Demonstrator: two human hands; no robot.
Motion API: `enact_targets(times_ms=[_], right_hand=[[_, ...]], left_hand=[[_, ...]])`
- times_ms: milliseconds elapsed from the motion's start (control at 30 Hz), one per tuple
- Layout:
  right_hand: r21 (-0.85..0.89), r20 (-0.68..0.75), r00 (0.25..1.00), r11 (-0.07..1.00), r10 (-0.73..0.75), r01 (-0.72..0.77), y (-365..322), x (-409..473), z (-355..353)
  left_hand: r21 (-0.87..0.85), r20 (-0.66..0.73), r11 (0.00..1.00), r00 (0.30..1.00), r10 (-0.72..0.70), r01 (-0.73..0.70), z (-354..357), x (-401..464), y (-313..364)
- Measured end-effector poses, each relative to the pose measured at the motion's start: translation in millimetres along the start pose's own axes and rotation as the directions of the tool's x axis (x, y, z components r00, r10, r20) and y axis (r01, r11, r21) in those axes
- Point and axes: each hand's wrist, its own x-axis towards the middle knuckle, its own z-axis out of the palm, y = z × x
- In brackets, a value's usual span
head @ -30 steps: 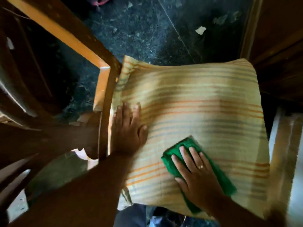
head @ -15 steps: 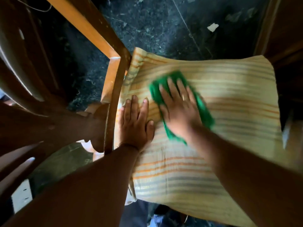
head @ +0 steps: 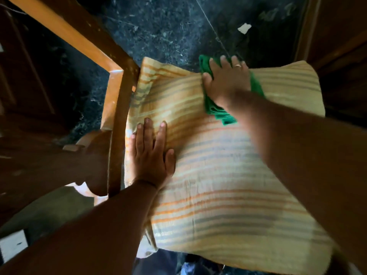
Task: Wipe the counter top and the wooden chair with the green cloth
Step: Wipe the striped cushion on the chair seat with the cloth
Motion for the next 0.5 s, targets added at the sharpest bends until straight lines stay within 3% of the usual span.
enact_targets(times_ms=[100,233,300,400,500], right_hand=[[0.032,-0.083,0.995,0.998,-0.051,0.054,-11,-77,16],[0.070,0.022,0.926,0.924,-0.377,0.375,-17,-304,45],[0.065,0.094,0.883,0.887,-0.461,0.456,-6,-347,46],[0.058,0.112,0.811,0.818,-0.575,0.572,-1,-292,42],[0.042,-0.015,0.897,0.896,-0.441,0.441,-27,-166,25]], left_hand=[[0.023,0.021,1.000,1.000,0.004,-0.004,-5,-1,1],[0.026,0.042,1.000,0.999,-0.007,0.006,-9,-1,2],[0.008,0.047,1.000,0.999,-0.006,0.006,-11,0,3],[-0.006,0.024,1.000,1.000,-0.010,0.010,-10,2,5],[-0.019,0.000,1.000,1.000,-0.007,0.007,-5,0,3]])
